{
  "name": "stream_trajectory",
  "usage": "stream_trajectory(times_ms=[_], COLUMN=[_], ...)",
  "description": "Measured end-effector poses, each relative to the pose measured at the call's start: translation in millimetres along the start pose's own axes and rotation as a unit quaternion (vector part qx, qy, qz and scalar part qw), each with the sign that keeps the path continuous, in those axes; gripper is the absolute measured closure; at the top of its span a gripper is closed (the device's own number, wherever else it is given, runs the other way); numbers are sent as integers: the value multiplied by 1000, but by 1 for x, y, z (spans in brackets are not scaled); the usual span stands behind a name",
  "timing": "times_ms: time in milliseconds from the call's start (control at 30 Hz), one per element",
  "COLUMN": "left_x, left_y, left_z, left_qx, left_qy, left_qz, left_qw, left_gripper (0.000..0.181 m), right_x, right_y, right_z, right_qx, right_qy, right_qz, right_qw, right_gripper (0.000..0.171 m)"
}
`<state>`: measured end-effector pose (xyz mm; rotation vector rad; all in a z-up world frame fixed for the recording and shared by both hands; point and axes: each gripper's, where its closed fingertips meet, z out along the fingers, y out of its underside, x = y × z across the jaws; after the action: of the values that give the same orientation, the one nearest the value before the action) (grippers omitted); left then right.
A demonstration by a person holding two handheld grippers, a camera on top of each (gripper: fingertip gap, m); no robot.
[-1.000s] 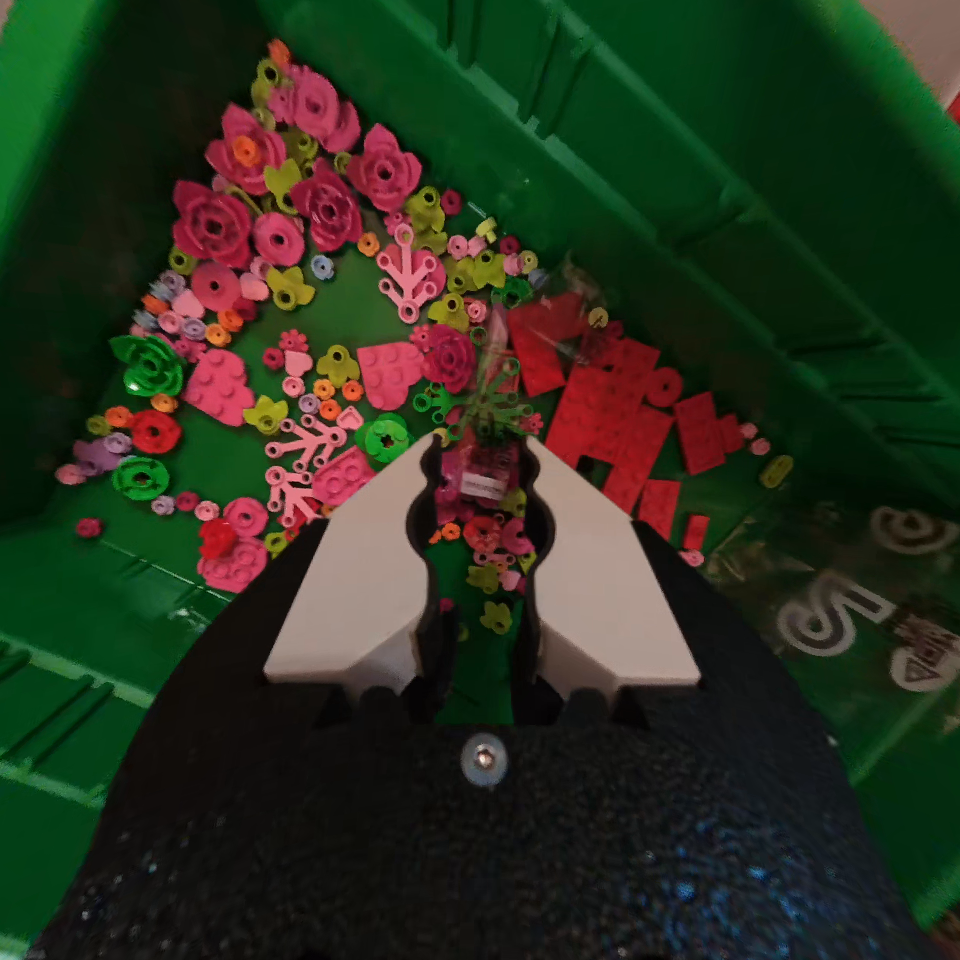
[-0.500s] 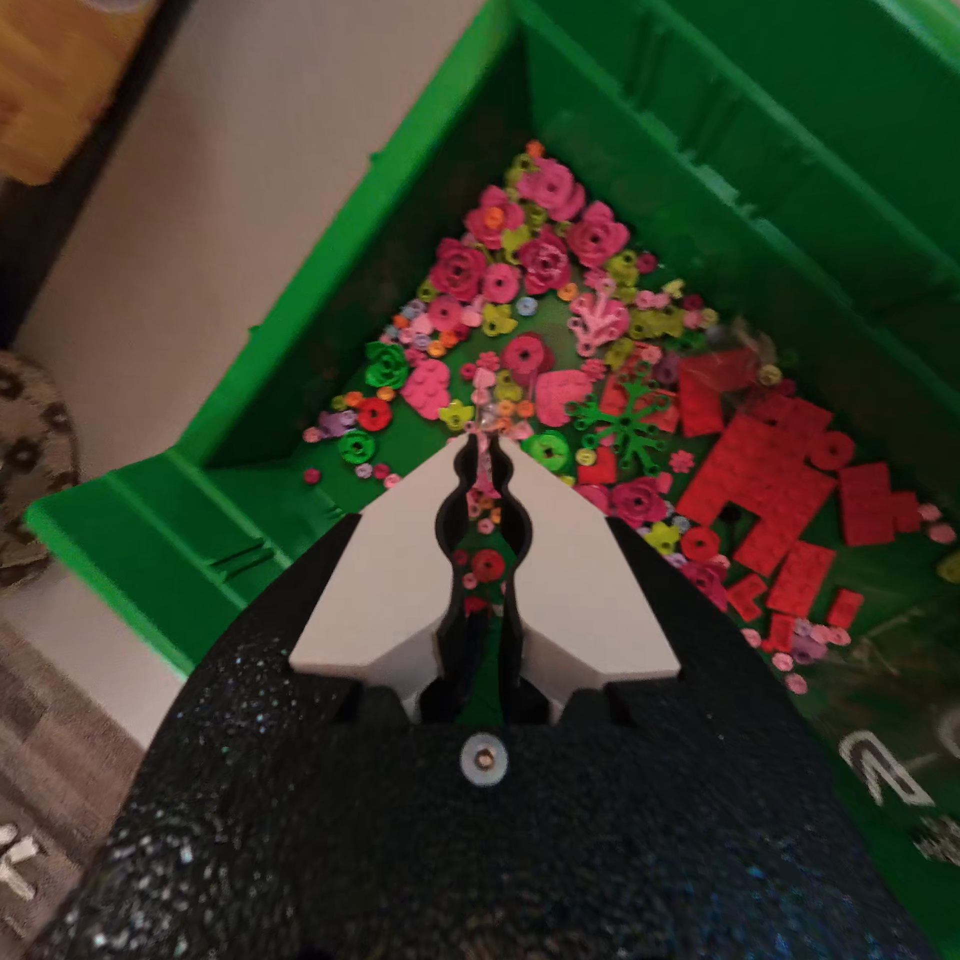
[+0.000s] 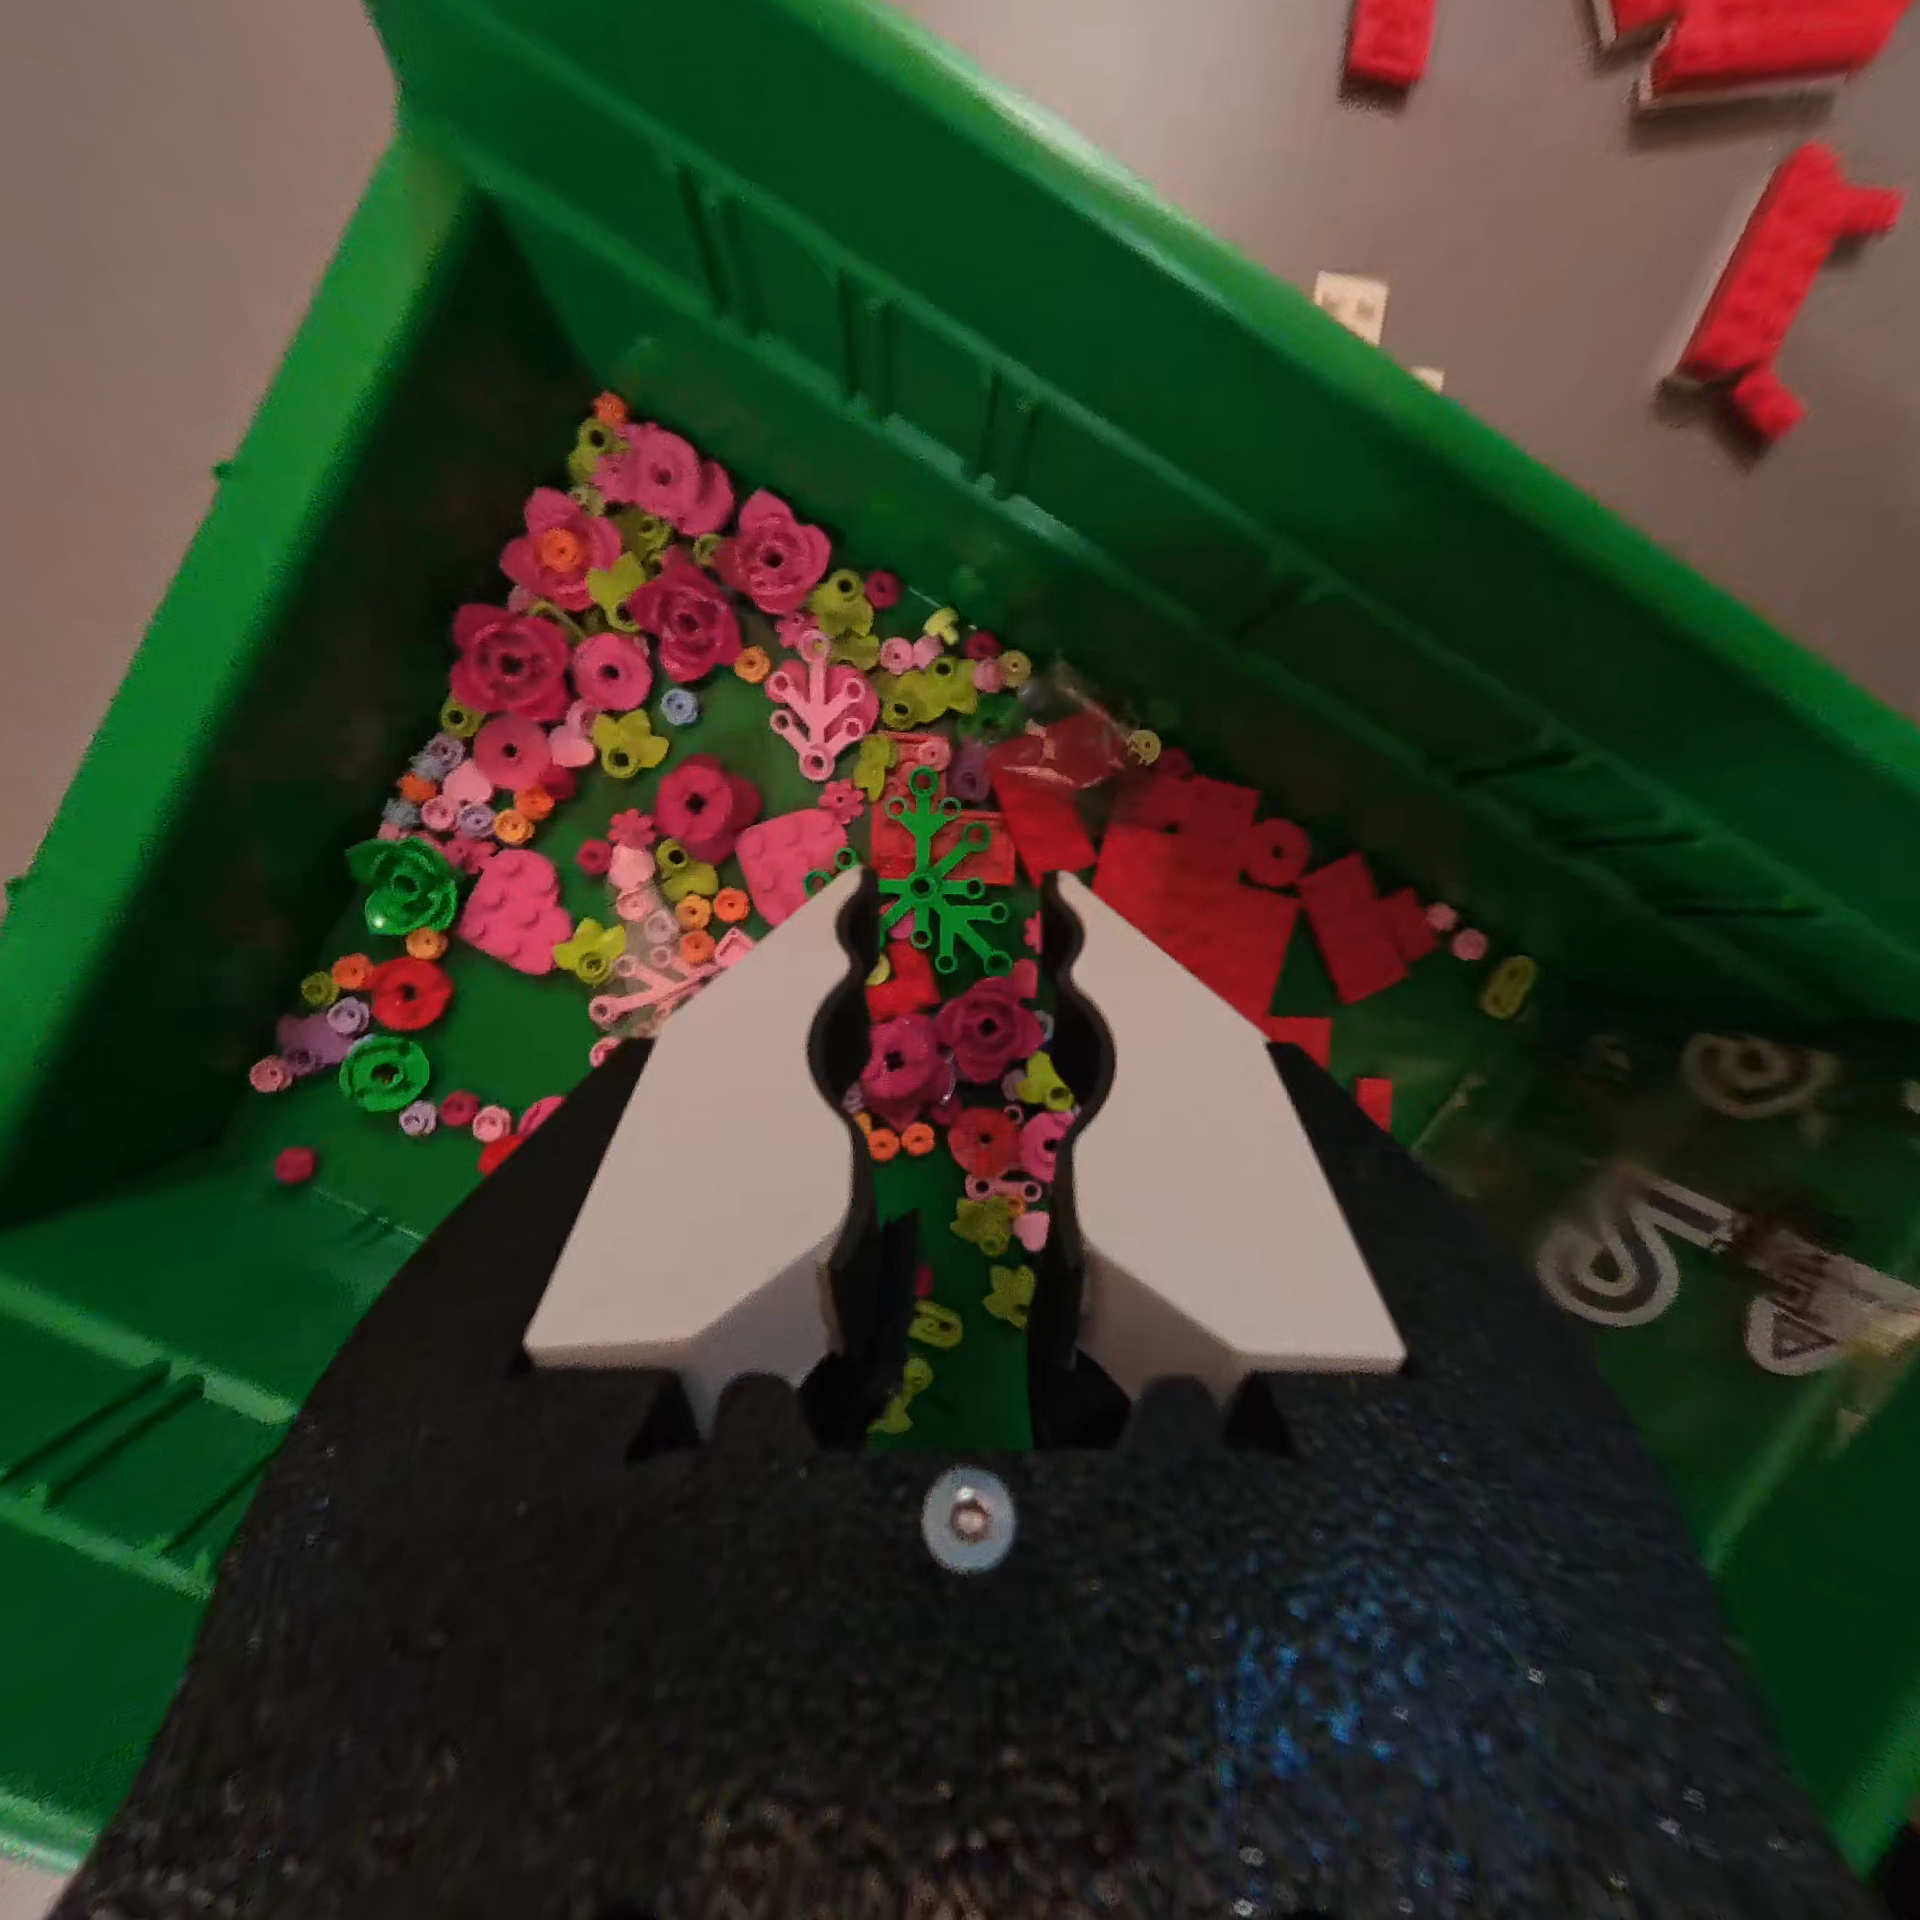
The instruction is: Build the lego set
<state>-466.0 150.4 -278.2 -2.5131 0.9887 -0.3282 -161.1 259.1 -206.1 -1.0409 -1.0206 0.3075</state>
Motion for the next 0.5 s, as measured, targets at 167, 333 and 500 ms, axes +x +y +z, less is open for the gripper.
stream_trajectory(times_ms=[167, 333, 500], left_x=[5, 19, 25], left_y=[-1, -10, -12], left_z=[12, 18, 33], left_qx=[-2, 16, 10], left_qy=[-4, 23, 25], left_qz=[41, 95, 128], left_qw=[999, 995, 991], left_gripper=[136, 127, 138], right_x=[-1, -2, -4], right_y=[0, 2, 2], right_z=[0, 1, 2], right_qx=[-2, -6, -10], right_qy=[-1, -1, -4], right_qz=[-3, -10, -17], right_qw=[1000, 1000, 1000], right_gripper=[166, 166, 166])
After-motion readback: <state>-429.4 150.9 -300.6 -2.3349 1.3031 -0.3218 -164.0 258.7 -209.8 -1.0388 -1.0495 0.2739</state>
